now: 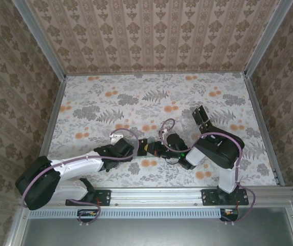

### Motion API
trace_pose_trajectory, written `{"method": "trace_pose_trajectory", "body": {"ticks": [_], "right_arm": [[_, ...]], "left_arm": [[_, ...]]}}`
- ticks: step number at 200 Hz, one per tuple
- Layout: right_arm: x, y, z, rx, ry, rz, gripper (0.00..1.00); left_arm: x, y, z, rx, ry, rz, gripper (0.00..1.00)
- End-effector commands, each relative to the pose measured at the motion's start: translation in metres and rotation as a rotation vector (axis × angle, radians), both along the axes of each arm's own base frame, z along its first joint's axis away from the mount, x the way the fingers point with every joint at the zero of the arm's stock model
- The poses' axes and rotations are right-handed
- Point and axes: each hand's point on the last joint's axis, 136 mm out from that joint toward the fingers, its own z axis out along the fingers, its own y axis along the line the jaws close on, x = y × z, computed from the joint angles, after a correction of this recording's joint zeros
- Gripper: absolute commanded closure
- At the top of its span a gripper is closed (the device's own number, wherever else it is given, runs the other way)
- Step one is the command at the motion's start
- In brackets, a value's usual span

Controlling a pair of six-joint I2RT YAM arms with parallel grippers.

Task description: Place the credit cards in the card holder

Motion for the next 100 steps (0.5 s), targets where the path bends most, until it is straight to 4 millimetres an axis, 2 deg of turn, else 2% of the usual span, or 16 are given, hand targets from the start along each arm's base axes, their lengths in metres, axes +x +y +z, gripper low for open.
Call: {"method": "trace_pose_trajectory", "body": {"ticks": [1, 33, 100], "right_arm": [[-0.008, 0.003, -0.011, -0.016, 0.038, 0.039, 1.00], [-0.008, 0.005, -0.014, -0.022, 0.050, 0.046, 1.00], [-0.009, 0.004, -0.019, -0.027, 0.080, 0.044, 1.00]], "left_arm": [[0.003, 0.009, 0.009, 0.003, -0.012, 0.024, 0.00], [0.006, 0.017, 0.011, -0.004, -0.001, 0.066, 0.00], [0.003, 0.020, -0.009, 0.030, 0.062, 0.081, 0.00]]}}
